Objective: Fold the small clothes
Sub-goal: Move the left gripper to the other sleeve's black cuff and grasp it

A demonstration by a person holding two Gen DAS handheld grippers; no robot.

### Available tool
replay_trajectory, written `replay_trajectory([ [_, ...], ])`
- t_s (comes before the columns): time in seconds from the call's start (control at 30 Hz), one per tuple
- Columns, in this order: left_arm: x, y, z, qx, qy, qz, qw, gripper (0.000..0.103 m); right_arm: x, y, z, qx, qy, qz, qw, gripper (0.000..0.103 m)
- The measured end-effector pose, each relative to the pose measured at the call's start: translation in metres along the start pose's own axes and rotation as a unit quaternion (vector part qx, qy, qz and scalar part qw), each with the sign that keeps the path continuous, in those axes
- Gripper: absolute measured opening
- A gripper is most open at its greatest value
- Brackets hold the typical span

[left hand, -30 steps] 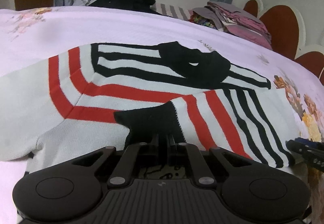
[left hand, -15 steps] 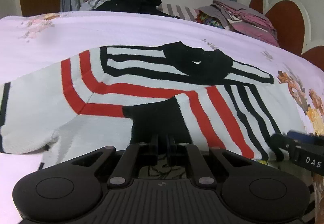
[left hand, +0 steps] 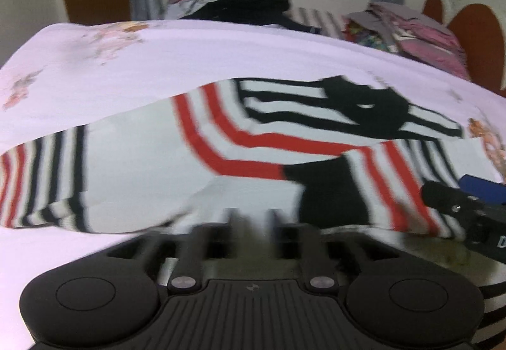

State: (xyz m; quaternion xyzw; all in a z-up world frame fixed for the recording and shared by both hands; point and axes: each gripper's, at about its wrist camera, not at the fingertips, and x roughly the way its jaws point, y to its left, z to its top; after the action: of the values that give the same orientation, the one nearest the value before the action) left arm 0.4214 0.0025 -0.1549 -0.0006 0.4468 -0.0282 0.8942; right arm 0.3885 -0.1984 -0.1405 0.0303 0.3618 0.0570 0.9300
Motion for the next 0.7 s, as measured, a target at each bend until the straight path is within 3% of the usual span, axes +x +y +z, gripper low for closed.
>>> replay_trajectory([
  [0.03,-0.002,0.009,0.0,-0.004,-0.009,0.007,0.9999,0.095,0.002,0.006,0.001,-0.002,0.001,0.001,1.0,0.068],
  [0.07,-0.006,0.016,-0.001,-0.006,-0.027,0.008,0.9996,0.102,0.005,0.014,0.003,-0.004,0.002,0.002,1.0,0.068],
  [0.13,-0.013,0.031,-0.001,0.002,-0.053,0.008,0.9986,0.102,0.012,0.026,0.005,-0.01,0.006,0.004,1.0,0.068],
  [0.47,-0.005,0.112,0.004,-0.035,-0.027,0.037,0.9983,0.102,0.043,0.086,0.013,-0.033,0.02,0.01,0.999,0.068],
  [0.7,0.002,0.164,-0.003,-0.063,-0.023,0.066,0.9956,0.102,0.059,0.106,0.019,-0.032,0.026,0.007,0.999,0.068],
])
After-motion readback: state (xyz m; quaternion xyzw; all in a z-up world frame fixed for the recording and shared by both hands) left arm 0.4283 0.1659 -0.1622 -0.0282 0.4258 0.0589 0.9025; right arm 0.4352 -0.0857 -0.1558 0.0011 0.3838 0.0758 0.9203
